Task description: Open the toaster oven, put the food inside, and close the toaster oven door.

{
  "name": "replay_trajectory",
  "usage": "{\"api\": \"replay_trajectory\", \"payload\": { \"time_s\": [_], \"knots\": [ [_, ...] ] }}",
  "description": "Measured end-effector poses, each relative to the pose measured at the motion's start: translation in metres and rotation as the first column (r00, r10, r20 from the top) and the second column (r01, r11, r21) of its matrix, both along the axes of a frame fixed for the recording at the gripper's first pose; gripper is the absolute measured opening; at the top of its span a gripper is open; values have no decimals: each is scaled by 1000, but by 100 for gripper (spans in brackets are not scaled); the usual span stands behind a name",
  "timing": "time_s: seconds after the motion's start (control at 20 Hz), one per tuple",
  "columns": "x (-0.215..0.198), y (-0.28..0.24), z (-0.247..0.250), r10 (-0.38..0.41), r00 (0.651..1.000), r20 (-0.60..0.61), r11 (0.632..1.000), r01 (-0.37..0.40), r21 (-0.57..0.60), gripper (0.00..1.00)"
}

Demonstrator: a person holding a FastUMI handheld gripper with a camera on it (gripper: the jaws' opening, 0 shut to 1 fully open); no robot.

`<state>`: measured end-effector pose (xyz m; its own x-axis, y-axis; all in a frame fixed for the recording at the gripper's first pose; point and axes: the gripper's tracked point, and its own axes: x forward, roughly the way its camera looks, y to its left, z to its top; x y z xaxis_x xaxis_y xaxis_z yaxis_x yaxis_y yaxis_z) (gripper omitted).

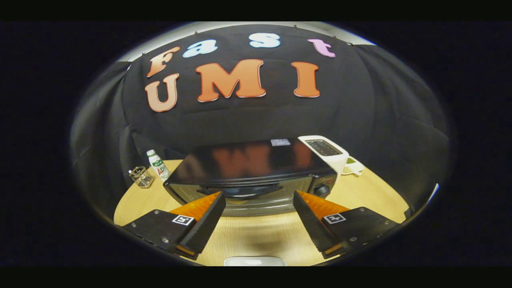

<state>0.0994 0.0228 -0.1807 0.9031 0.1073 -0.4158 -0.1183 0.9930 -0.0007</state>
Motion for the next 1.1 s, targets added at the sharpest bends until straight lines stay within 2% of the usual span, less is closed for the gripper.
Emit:
{"api": "replay_trajectory", "payload": {
  "time_s": [0.25,0.5,0.85,1.1],
  "knots": [
    [-12,-15,114,-4,985,171,1000,5,-6,100],
    [-40,-26,194,-35,971,237,999,32,18,100],
    [-80,-32,264,-71,946,317,996,48,78,100],
    [-101,-27,272,-70,941,332,997,58,47,100]
  ]
}}
